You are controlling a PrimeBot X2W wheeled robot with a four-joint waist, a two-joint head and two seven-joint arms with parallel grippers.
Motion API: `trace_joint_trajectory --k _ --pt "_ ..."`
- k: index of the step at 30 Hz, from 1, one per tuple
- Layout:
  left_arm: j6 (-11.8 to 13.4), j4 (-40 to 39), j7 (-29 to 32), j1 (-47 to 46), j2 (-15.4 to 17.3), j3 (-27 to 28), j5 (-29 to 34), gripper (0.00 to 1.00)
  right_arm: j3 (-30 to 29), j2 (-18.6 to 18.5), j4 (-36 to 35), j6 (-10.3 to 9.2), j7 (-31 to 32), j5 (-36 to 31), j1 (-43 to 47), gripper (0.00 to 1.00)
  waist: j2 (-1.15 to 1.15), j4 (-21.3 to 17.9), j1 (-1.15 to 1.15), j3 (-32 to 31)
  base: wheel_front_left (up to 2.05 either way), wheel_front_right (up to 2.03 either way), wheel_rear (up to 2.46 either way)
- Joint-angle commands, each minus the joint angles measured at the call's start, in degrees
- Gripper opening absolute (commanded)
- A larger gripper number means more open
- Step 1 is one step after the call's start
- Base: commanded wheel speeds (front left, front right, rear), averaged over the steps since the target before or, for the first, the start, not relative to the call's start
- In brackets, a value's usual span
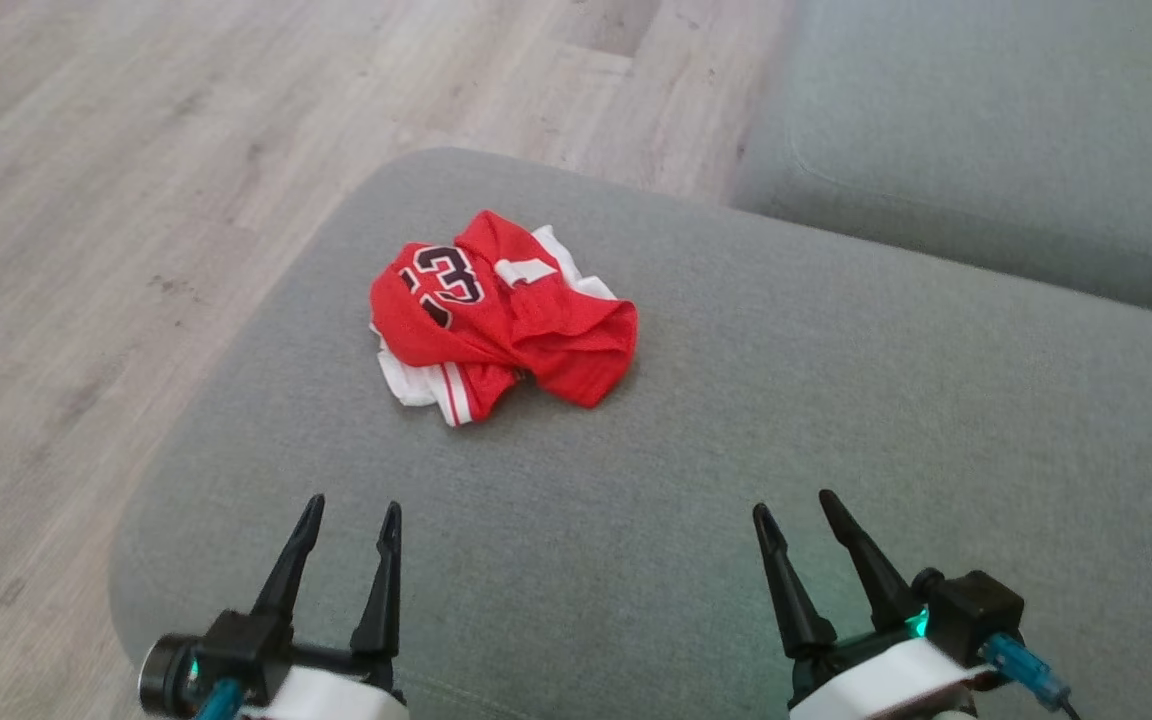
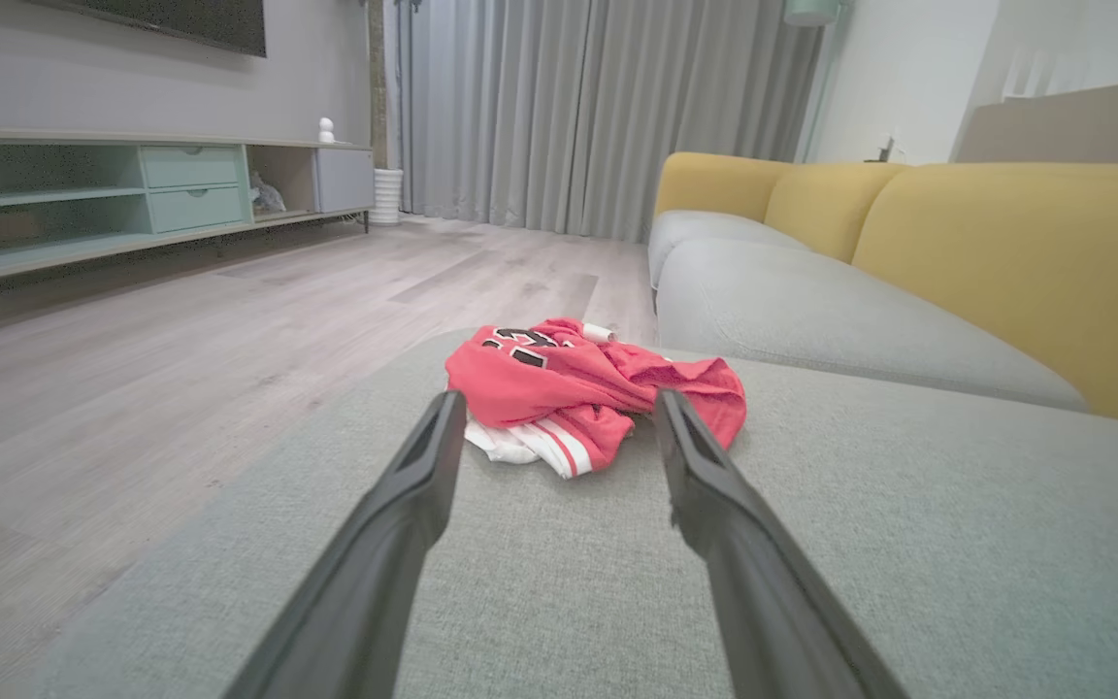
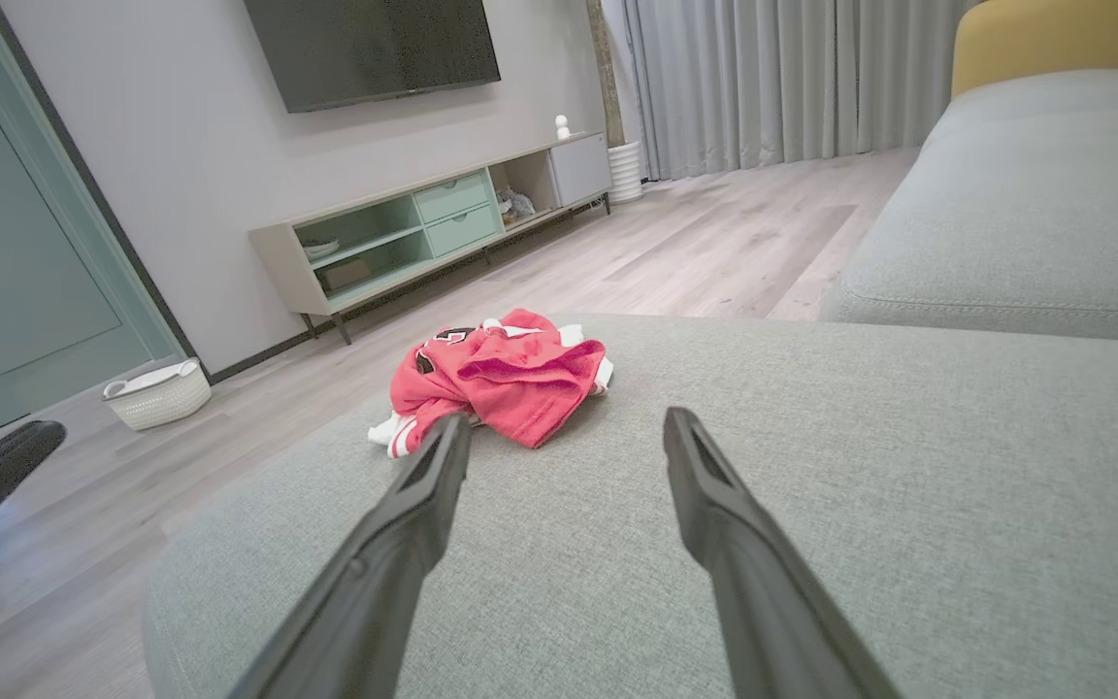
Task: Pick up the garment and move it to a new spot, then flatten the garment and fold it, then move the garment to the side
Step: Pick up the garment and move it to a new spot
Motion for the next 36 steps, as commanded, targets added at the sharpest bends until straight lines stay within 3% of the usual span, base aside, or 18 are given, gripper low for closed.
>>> trace_joint_trajectory --k 1,5,9,16,22,26,31,32,33,36 --pt "-0.7 -1.1 0.2 -4.7 0.8 1.2 0.2 1.0 1.2 -0.3 -1.5 0.37 -0.6 -0.1 -2.6 1.0 0.0 -1.4 0.0 1.5 0.0 0.0 0.0" --pt "-1.6 0.3 3.3 -10.2 2.4 -0.8 -0.6 1.0 0.7 -0.3 -1.9 0.37 -0.6 -0.7 -3.7 1.0 0.0 -2.9 0.0 3.9 0.0 0.0 0.0" --pt "-2.3 3.0 10.3 -21.7 5.0 -4.7 -6.0 1.0 0.3 -0.3 -2.4 0.37 -0.6 -2.1 -6.0 1.0 0.0 -5.3 0.0 7.9 0.0 0.0 0.0" --pt "-2.3 9.1 26.6 -42.5 13.5 -16.8 -24.3 1.0 0.9 -0.3 -3.6 0.37 -0.6 -3.1 -10.7 1.0 0.0 -10.1 0.0 14.8 0.0 0.0 0.0" --pt "-2.3 17.1 38.7 -50.9 18.1 -22.1 -34.8 1.0 2.5 -0.3 -4.4 0.37 -0.6 -2.8 -13.0 1.0 0.0 -14.4 0.0 18.6 0.0 0.0 0.0" --pt "-2.3 21.9 41.5 -53.1 20.2 -25.1 -36.5 1.0 2.8 -0.3 -4.7 0.37 -0.6 -2.6 -13.6 1.0 0.0 -16.2 0.0 19.7 0.0 0.0 0.0" --pt "-2.3 25.4 41.7 -53.5 20.0 -26.3 -40.9 1.0 2.9 -0.3 -4.9 0.37 -0.6 -2.4 -13.9 1.0 0.0 -17.6 0.0 20.1 0.0 0.0 0.0" --pt "-2.3 25.9 40.6 -53.7 20.0 -26.8 -42.2 0.22 2.9 -0.3 -4.8 0.37 -0.6 -2.3 -13.9 1.0 0.0 -17.9 0.0 20.0 0.0 0.0 0.0" --pt "-2.3 25.9 39.7 -53.9 20.0 -27.1 -42.6 0.0 3.0 -0.3 -4.7 0.37 -0.6 -2.3 -13.9 1.0 0.0 -18.0 0.0 19.8 0.0 0.0 0.0" --pt "-2.3 25.2 36.6 -54.6 19.7 -28.0 -44.0 0.0 3.3 -0.3 -4.2 0.37 -0.6 -2.2 -13.7 1.0 0.0 -18.3 0.0 18.6 0.0 0.0 0.0"
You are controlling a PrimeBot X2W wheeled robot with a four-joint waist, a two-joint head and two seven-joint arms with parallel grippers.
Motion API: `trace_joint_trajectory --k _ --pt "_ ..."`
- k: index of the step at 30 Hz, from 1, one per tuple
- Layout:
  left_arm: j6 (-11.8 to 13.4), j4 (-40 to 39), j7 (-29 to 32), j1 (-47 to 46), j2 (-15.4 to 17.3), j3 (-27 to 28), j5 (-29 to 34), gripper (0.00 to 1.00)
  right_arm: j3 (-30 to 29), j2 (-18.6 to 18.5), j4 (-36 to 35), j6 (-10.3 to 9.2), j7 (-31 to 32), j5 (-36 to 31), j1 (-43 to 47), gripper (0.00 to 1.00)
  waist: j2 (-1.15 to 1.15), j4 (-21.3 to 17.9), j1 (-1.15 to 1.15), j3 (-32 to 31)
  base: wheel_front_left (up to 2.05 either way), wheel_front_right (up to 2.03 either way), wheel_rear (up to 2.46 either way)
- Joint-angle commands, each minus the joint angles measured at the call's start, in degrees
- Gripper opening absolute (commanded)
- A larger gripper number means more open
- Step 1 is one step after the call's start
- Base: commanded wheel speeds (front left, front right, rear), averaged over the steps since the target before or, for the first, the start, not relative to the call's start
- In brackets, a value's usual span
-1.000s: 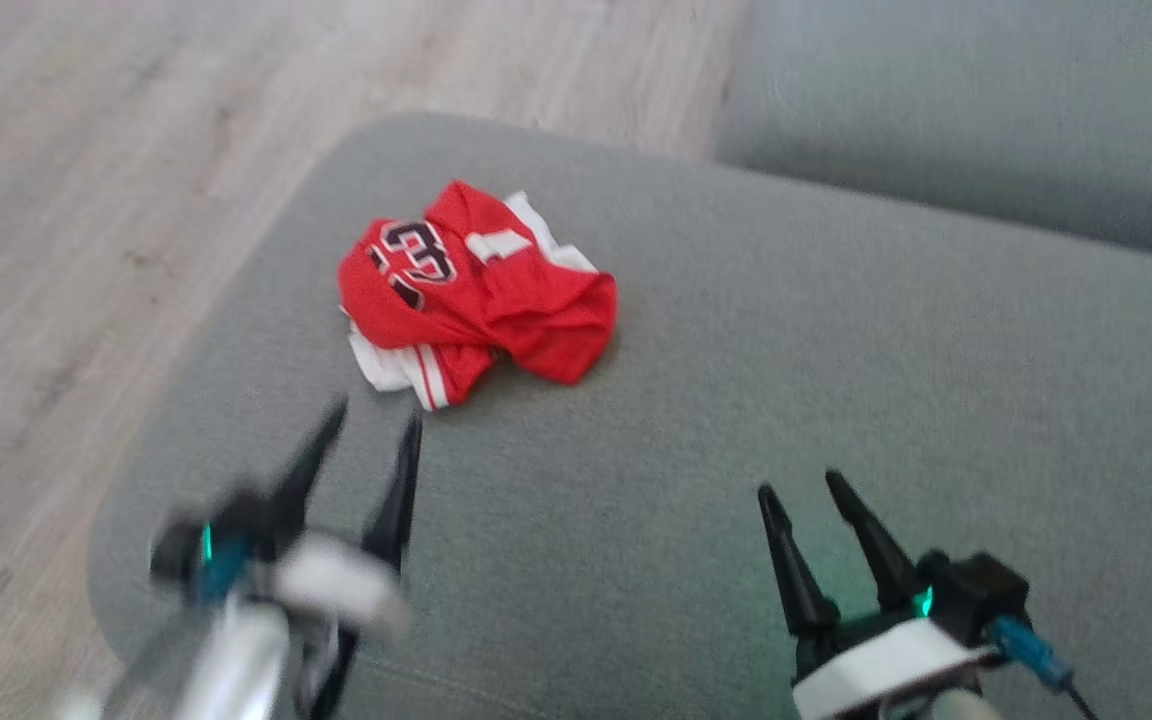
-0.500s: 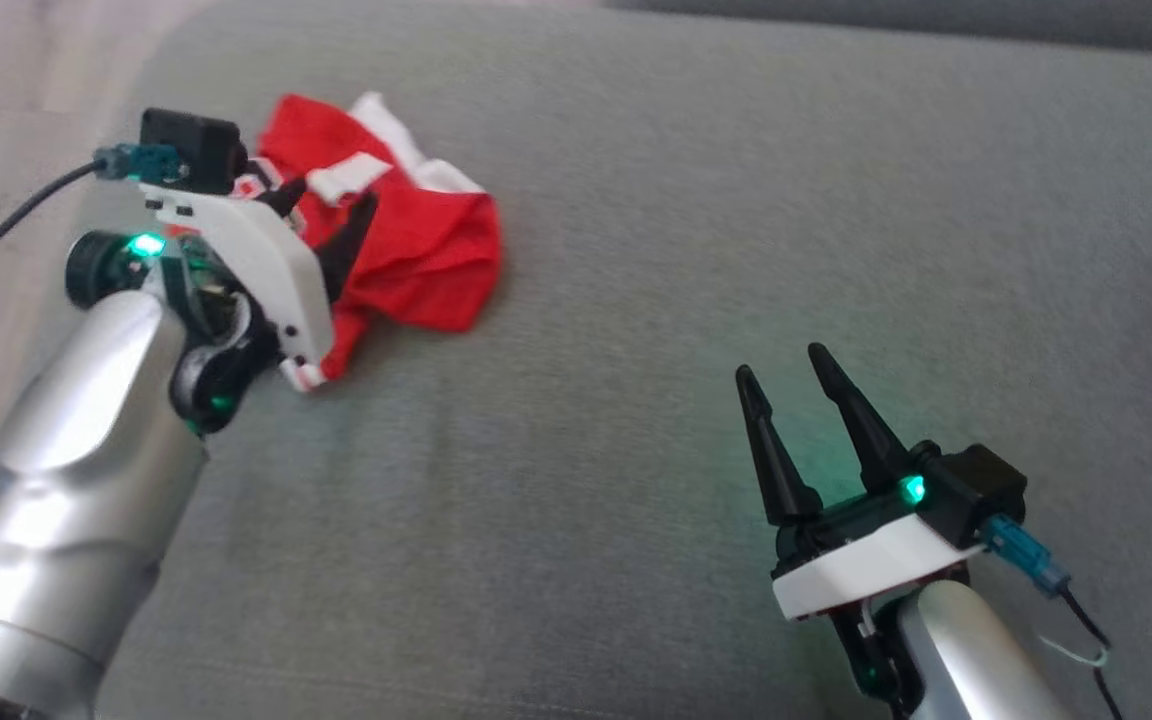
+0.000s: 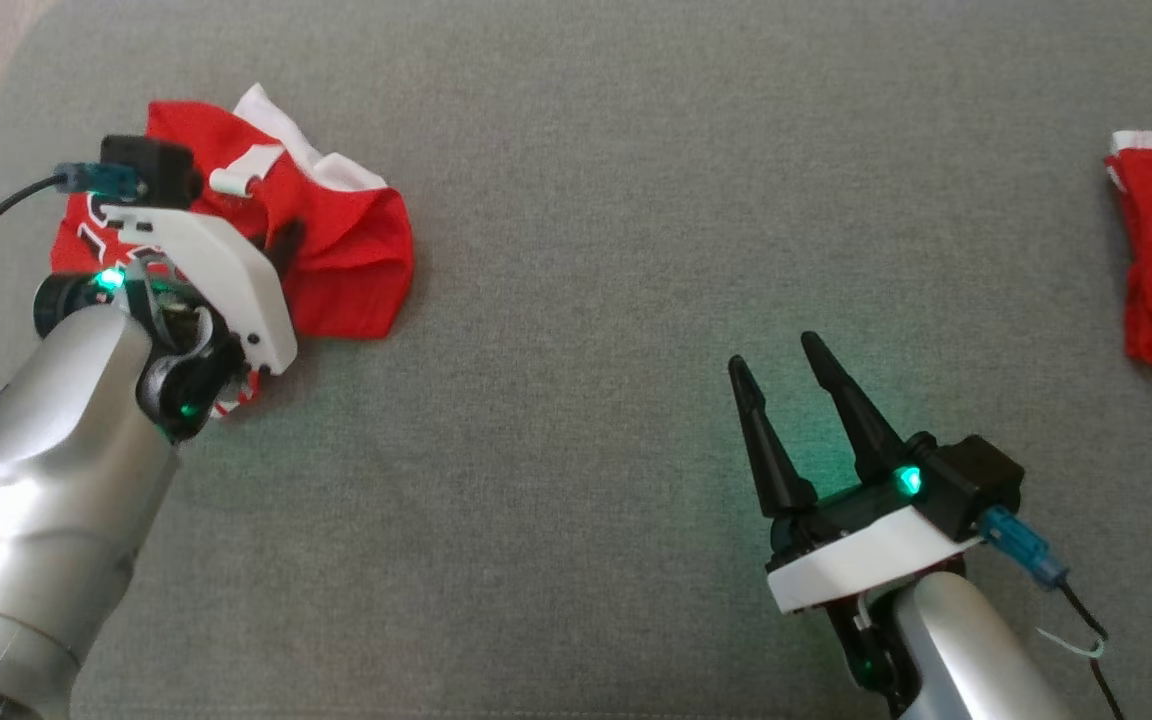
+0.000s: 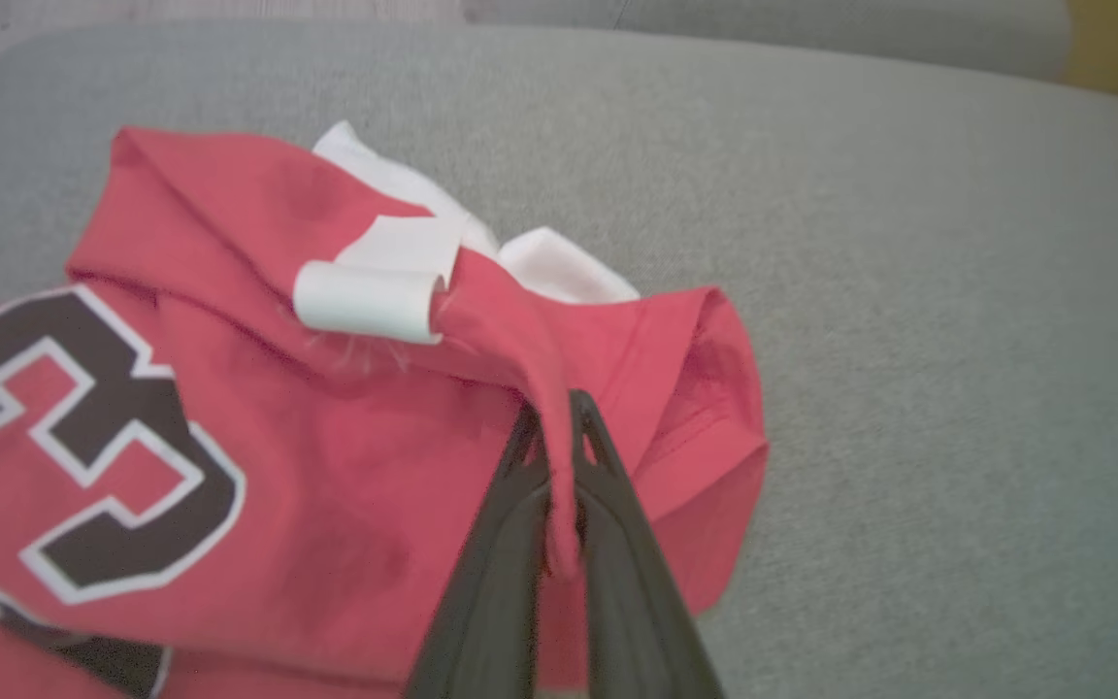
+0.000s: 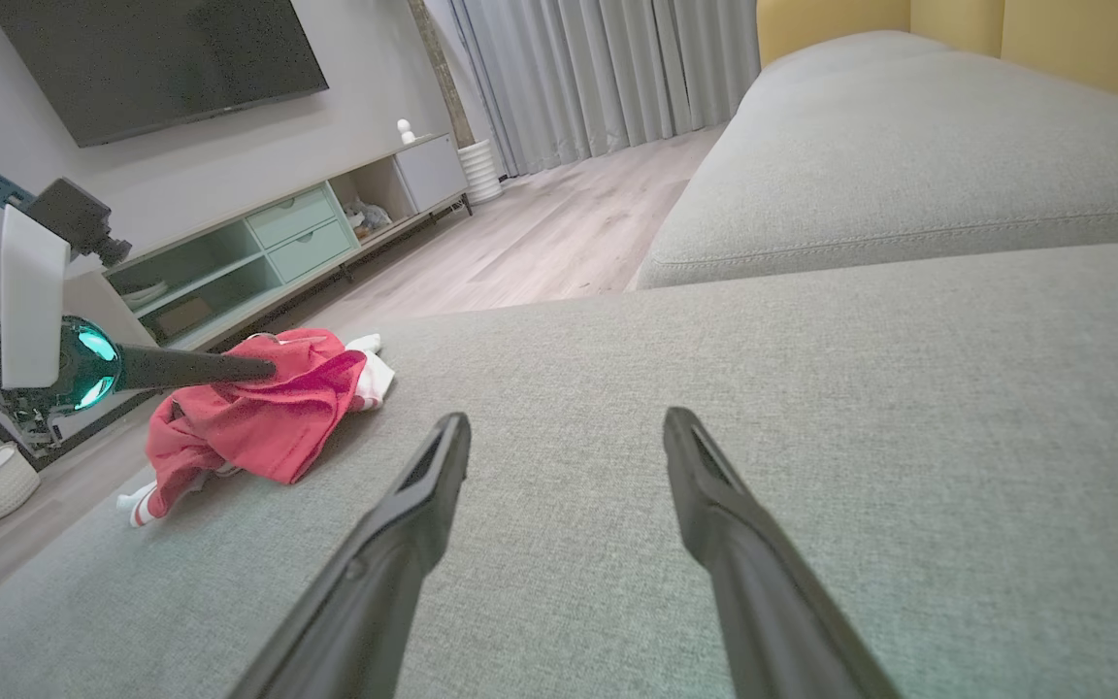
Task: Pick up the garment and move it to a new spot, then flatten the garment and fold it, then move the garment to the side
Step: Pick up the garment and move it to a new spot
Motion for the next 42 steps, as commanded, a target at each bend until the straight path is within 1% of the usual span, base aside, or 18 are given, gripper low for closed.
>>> trace_joint_trajectory --k 1,4,6,11,12,15,17,24,26,30,36,37,38,39,42 --pt "0.1 -2.0 -2.5 -4.3 2.2 1.7 -0.9 0.0 1.6 -0.1 -1.4 0.37 -0.6 0.2 -1.4 1.0 0.0 -0.3 0.0 -1.1 0.0 0.0 0.0" --pt "0.1 -3.5 -7.3 -5.4 1.8 1.5 -2.3 0.0 2.1 -0.1 -1.1 0.37 -0.6 0.4 -1.1 1.0 0.0 -0.9 0.0 -2.9 0.0 0.0 0.0" --pt "0.1 -4.8 -11.8 -6.6 1.4 1.4 -2.7 0.0 2.3 -0.1 -0.9 0.37 -0.6 0.6 -0.8 1.0 0.0 -1.3 0.0 -4.2 0.0 0.0 0.0" --pt "0.1 -9.5 -20.7 -9.2 -0.3 0.2 -3.8 0.0 2.5 -0.1 -0.6 0.37 -0.6 1.4 0.4 1.0 0.0 -2.7 0.0 -7.3 0.0 0.0 0.0" --pt "0.1 -9.5 -20.7 -9.2 -0.3 0.2 -3.8 0.0 2.5 -0.1 -0.6 0.37 -0.6 1.4 0.4 1.0 0.0 -2.7 0.0 -7.3 0.0 0.0 0.0" --pt "0.1 -12.7 -23.4 -10.5 -1.3 -1.3 -4.7 0.0 2.6 -0.1 -0.8 0.37 -0.6 2.0 1.0 1.0 0.0 -3.9 0.0 -8.6 0.0 0.0 0.0" --pt "0.1 -15.0 -24.1 -11.3 -1.6 -2.7 -5.1 0.0 2.6 -0.1 -1.0 0.37 -0.6 2.4 1.3 1.0 0.0 -4.7 0.0 -9.2 0.0 0.0 0.0" --pt "0.1 -21.7 -23.4 -13.7 -2.0 -6.4 -6.2 0.0 3.8 -0.1 -2.1 0.37 -0.6 4.3 1.4 1.0 0.0 -8.7 0.0 -9.0 0.0 0.0 0.0" --pt "0.1 -22.7 -23.3 -13.9 -2.5 -7.2 -6.4 0.0 4.2 -0.1 -2.4 0.37 -0.6 4.7 1.3 1.0 0.0 -10.0 0.0 -8.6 0.0 0.0 0.0" --pt "0.1 -23.6 -24.0 -14.4 -5.0 -8.3 -6.5 0.0 5.5 -0.1 -2.9 0.37 -0.6 5.4 0.6 1.0 0.0 -12.6 0.0 -7.5 0.0 0.0 0.0" --pt "0.1 -23.5 -26.4 -15.4 -11.4 -11.0 -5.2 0.0 7.2 -0.1 -3.6 0.37 -0.6 6.0 -0.5 1.0 0.0 -15.8 0.0 -5.3 0.0 0.0 0.0" --pt "0.1 -23.2 -27.1 -15.5 -12.3 -11.7 -4.6 0.11 7.3 -0.1 -3.7 0.37 -0.6 6.1 -0.7 1.0 0.0 -16.0 0.0 -5.1 0.0 0.0 0.0" --pt "0.1 -22.7 -27.9 -15.4 -13.2 -12.0 -4.3 0.65 7.2 -0.1 -3.7 0.37 -0.6 6.1 -0.8 1.0 0.0 -16.2 0.0 -4.9 0.0 0.0 0.0" --pt "0.1 -21.9 -28.4 -15.1 -14.0 -12.2 -4.5 1.0 7.2 -0.1 -3.7 0.37 -0.6 6.1 -0.9 1.0 0.0 -16.3 0.0 -4.8 0.0 0.0 0.0" --pt "0.1 -19.8 -29.2 -15.1 -14.4 -13.3 -3.7 1.0 7.1 -0.1 -3.7 0.37 -0.6 6.2 -1.1 1.0 0.0 -16.2 0.0 -4.5 0.0 0.0 0.0"
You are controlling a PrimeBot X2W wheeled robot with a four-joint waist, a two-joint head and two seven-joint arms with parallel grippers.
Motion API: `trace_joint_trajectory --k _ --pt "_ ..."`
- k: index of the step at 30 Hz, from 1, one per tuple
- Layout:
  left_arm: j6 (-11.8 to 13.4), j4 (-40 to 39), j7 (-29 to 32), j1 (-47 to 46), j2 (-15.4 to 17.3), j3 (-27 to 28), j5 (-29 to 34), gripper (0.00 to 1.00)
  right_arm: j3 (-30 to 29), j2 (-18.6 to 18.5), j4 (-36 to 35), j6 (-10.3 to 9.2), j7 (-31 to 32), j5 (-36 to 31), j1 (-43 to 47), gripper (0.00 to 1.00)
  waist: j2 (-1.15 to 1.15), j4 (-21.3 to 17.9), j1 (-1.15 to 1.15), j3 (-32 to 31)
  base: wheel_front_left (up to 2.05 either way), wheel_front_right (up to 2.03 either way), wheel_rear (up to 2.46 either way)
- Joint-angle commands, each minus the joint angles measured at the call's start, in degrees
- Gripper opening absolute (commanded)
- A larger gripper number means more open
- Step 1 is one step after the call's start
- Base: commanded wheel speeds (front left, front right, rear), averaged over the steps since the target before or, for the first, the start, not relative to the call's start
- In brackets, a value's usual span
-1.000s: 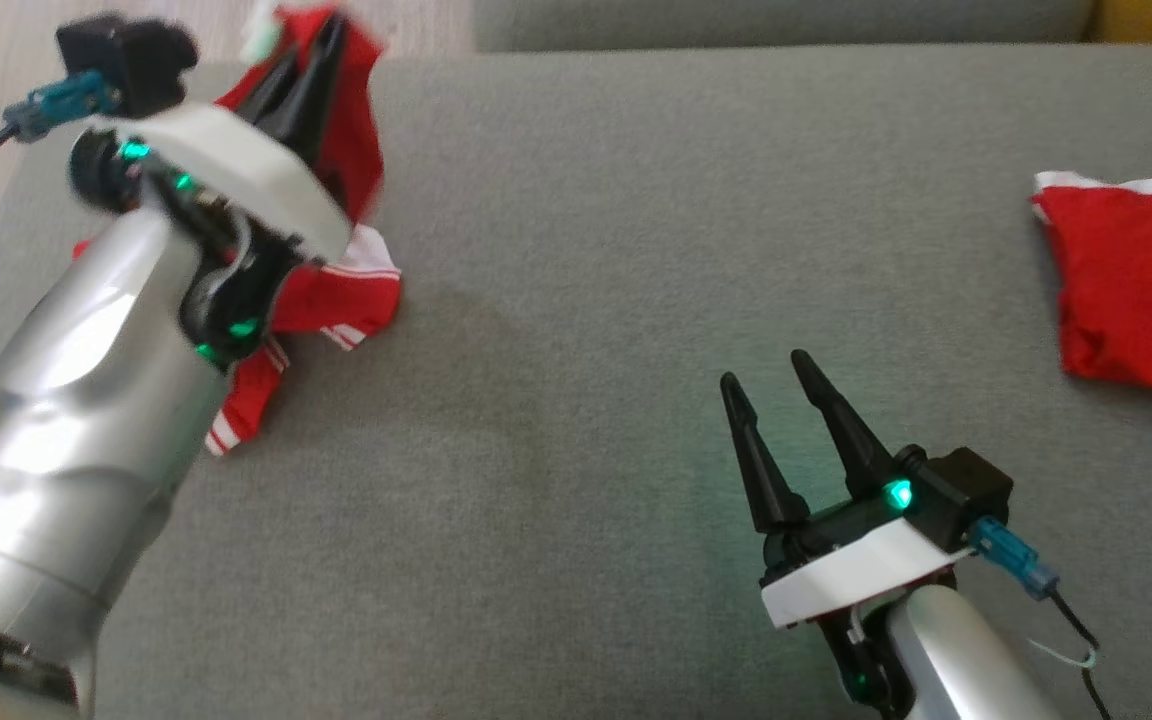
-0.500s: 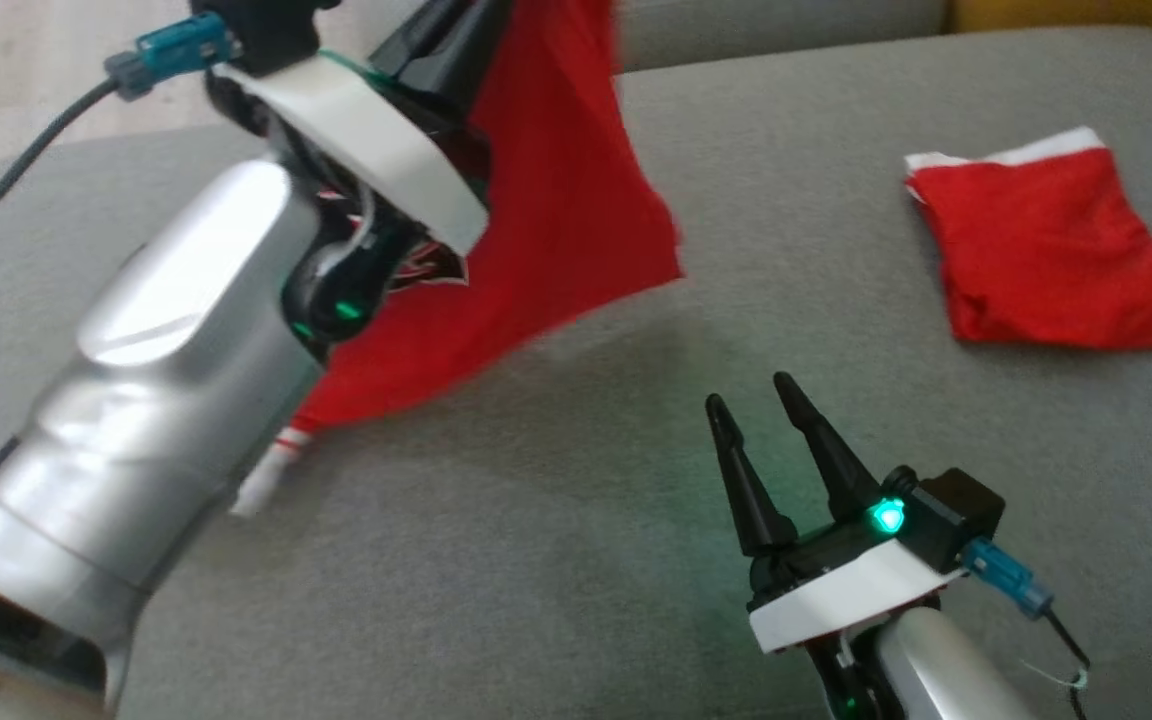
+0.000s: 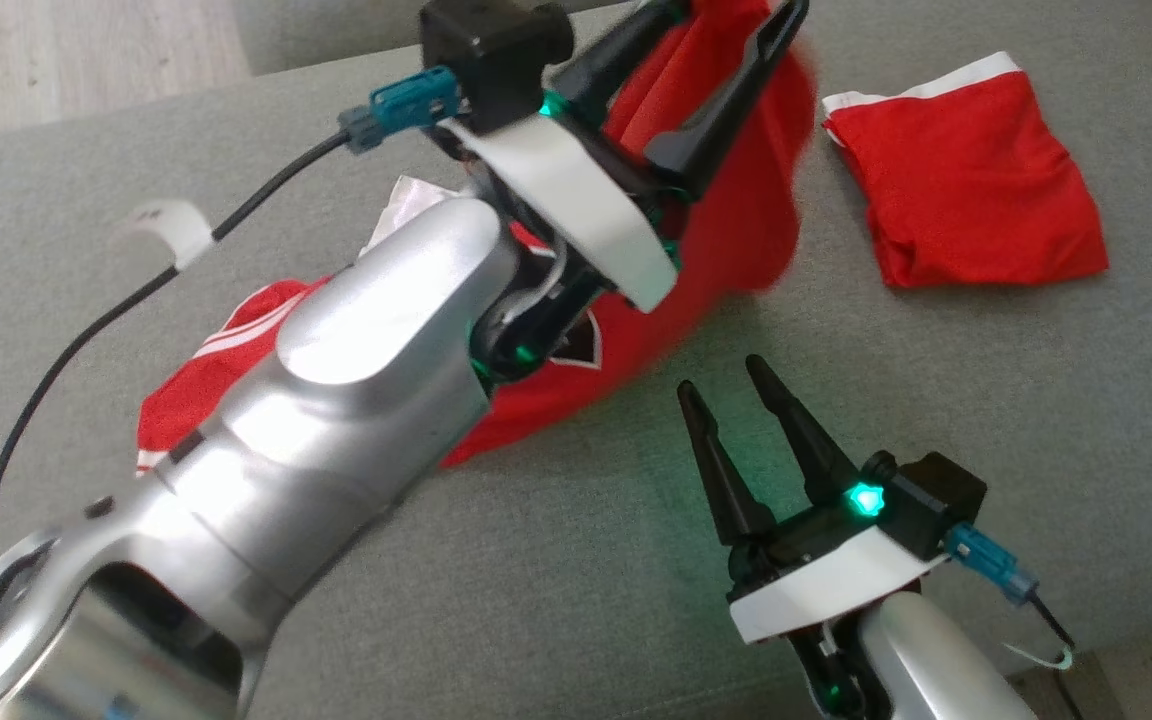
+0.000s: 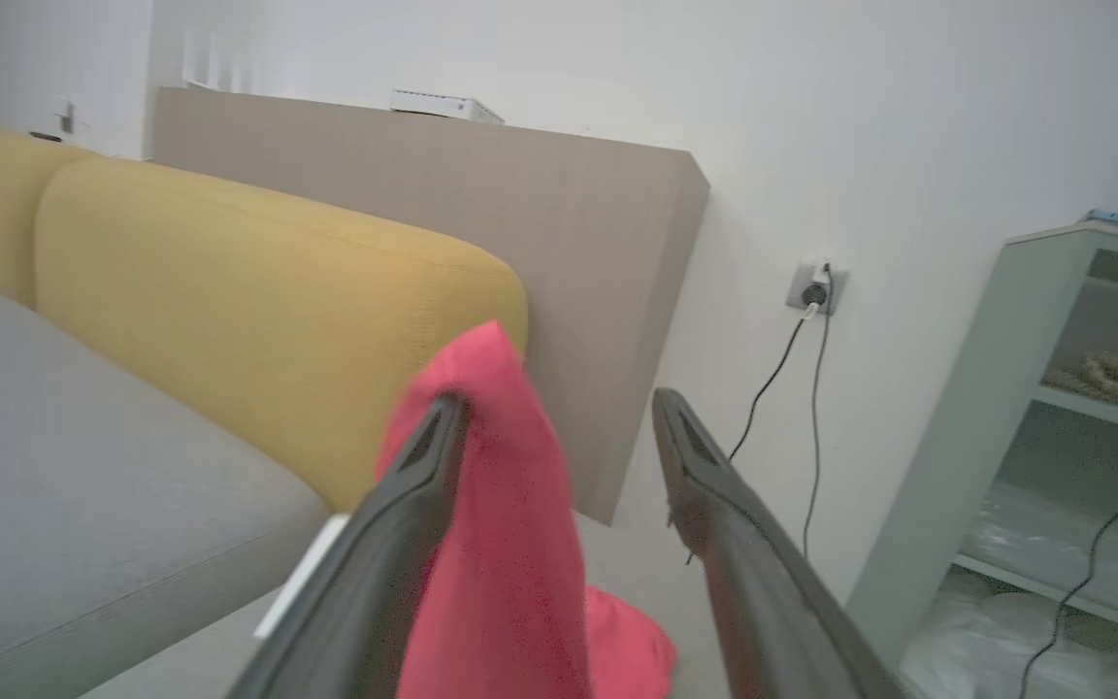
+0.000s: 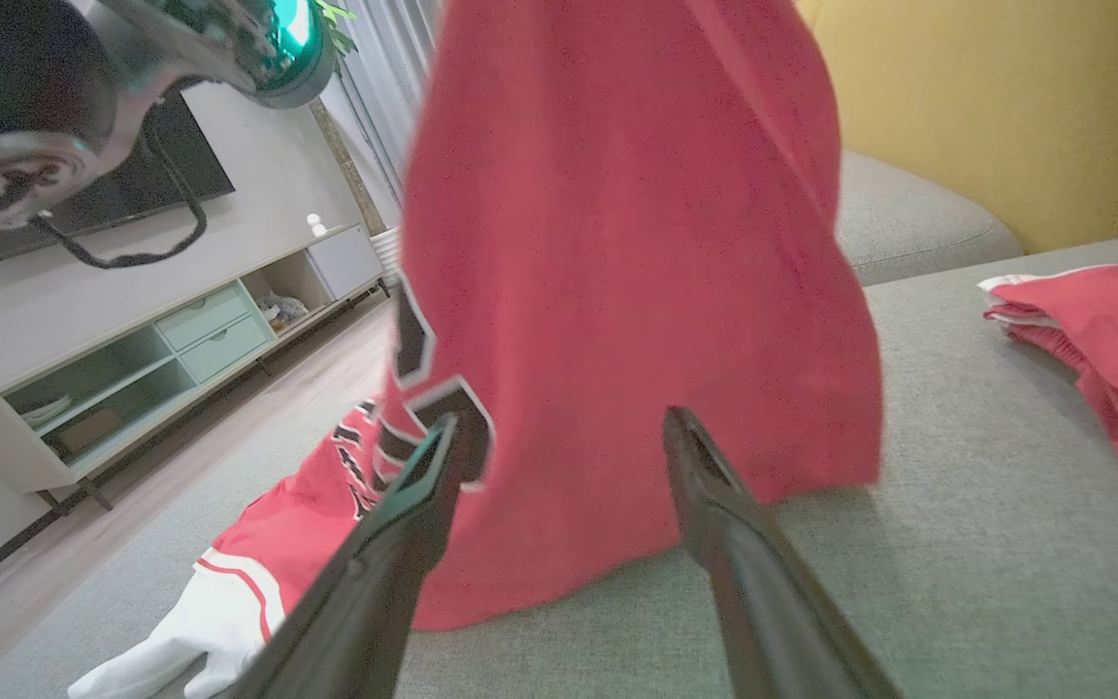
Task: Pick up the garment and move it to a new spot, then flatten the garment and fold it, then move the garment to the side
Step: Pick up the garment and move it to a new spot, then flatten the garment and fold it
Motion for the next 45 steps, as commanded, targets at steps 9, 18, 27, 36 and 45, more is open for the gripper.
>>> trace_joint_trajectory --k 9,18,27,36,45 --pt "0.1 4.4 -6.6 -2.3 9.2 6.5 -0.6 1.0 -1.5 -0.1 -1.8 0.37 -0.6 -0.7 -1.1 1.0 0.0 6.4 -0.01 -1.3 0.0 0.0 0.0" --pt "4.8 1.7 -9.5 8.2 21.2 9.5 4.9 1.0 -6.2 -0.1 -0.9 0.37 -0.6 -1.8 1.7 1.0 0.0 14.9 -0.01 -4.4 0.0 0.0 0.0" --pt "13.8 -13.3 -9.7 38.7 20.4 20.9 7.7 1.0 -7.3 -0.1 -0.6 0.37 -0.6 -2.7 4.1 1.0 0.0 17.9 -0.01 -6.5 0.0 0.0 0.0" --pt "11.0 -17.6 -9.6 43.9 17.7 24.0 14.7 1.0 -6.6 -0.1 -0.6 0.37 -0.6 -3.6 3.4 1.0 0.0 15.2 -0.01 -4.9 0.0 0.0 0.0" --pt "2.1 -14.1 7.9 20.2 22.4 21.2 14.4 1.0 -5.5 -0.1 -3.0 0.37 -0.6 -2.7 -0.1 1.0 0.0 6.8 -0.01 3.2 0.0 0.0 0.0"
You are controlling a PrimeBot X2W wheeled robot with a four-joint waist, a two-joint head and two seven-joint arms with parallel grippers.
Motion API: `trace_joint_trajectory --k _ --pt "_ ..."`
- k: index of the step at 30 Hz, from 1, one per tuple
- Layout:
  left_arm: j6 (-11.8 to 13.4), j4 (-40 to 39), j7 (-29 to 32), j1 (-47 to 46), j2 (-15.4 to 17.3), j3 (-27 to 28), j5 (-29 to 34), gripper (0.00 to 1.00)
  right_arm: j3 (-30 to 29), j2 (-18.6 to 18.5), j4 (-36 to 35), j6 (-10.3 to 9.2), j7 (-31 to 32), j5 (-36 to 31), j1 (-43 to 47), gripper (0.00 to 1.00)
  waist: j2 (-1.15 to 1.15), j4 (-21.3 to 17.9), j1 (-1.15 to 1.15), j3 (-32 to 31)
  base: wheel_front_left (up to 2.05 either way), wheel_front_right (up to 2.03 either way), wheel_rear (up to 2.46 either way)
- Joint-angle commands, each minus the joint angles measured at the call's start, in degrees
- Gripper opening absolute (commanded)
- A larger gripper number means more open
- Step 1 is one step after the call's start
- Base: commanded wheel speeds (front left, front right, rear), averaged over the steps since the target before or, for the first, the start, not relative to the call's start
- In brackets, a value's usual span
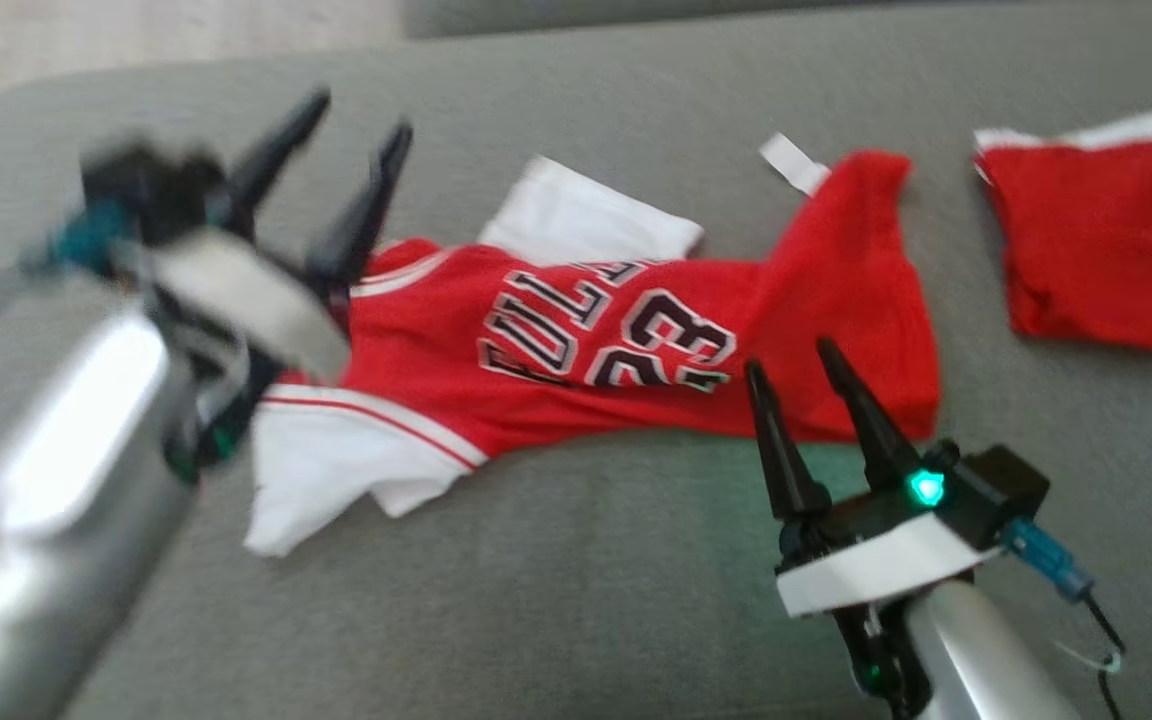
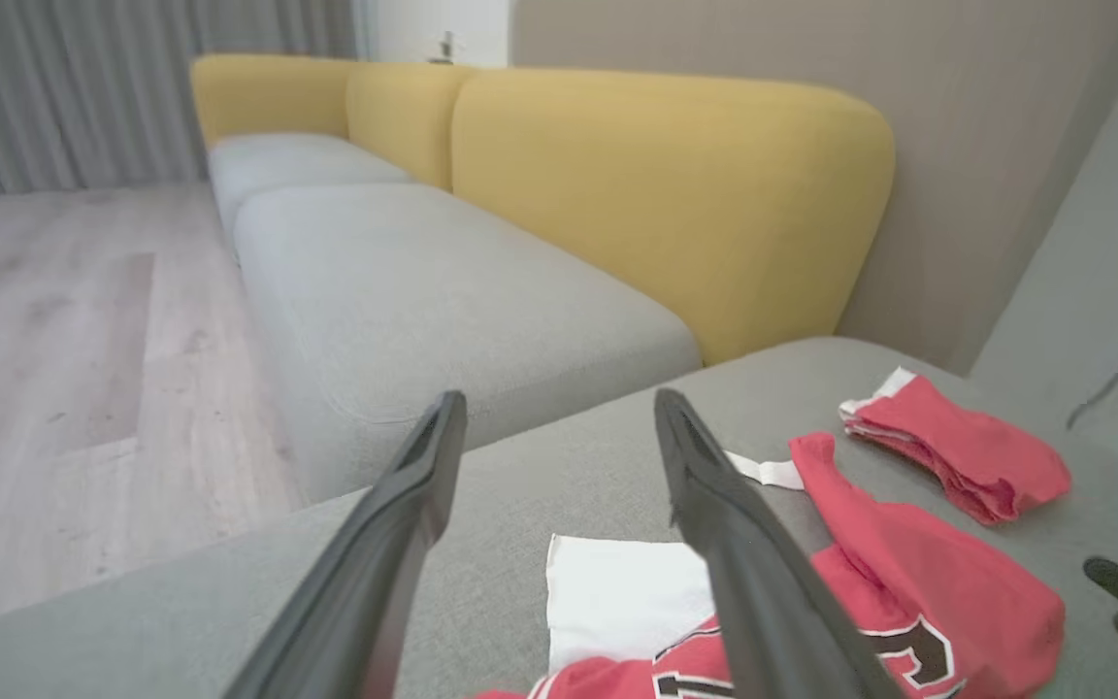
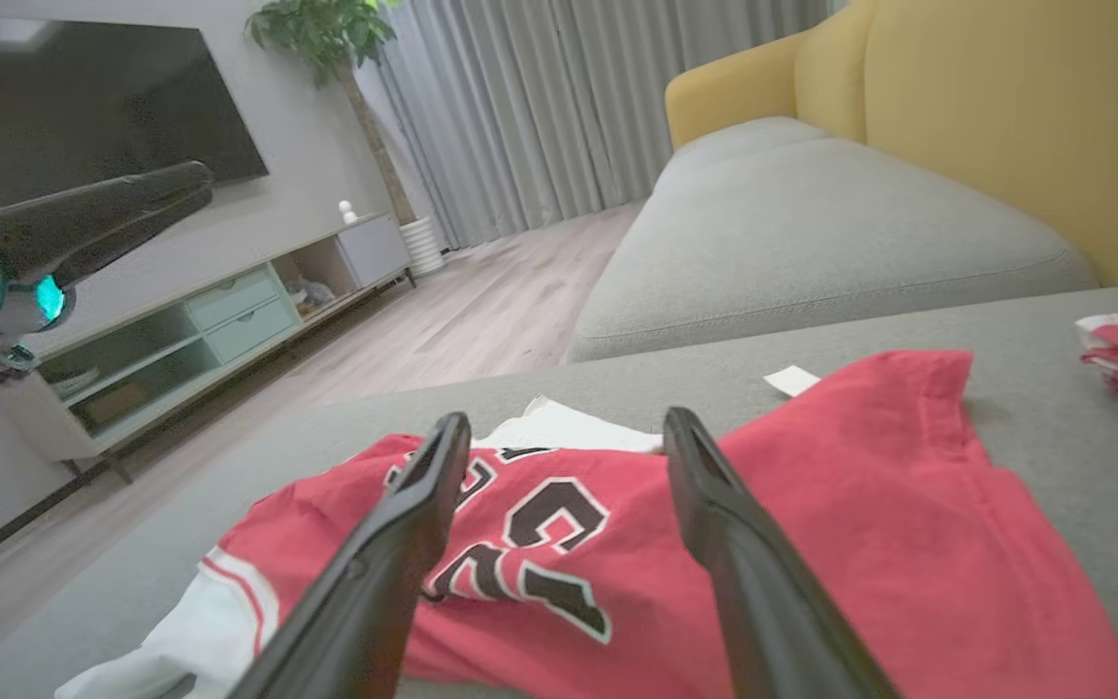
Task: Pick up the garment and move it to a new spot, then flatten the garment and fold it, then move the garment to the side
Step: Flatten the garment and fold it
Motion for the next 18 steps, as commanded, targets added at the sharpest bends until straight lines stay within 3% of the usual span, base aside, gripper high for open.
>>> trace_joint_trajectory --k 1,9,18 --pt "-0.5 0.0 2.7 -4.6 2.8 1.4 -0.7 1.0 1.7 -0.1 -2.1 0.37 -0.6 0.7 -1.8 1.0 0.0 -4.6 -0.01 4.4 0.0 0.0 0.0" --pt "-1.4 6.3 19.8 -18.2 8.0 -10.4 -7.6 1.0 3.5 -0.1 -4.1 0.37 -0.6 3.2 -3.4 1.0 0.0 -12.2 -0.01 9.9 0.0 0.0 0.0" --pt "-1.4 11.7 24.8 -23.0 11.6 -18.5 -13.7 1.0 4.6 -0.1 -5.5 0.37 -0.6 4.5 -3.8 1.0 0.0 -16.9 -0.01 12.8 0.0 0.0 0.0"
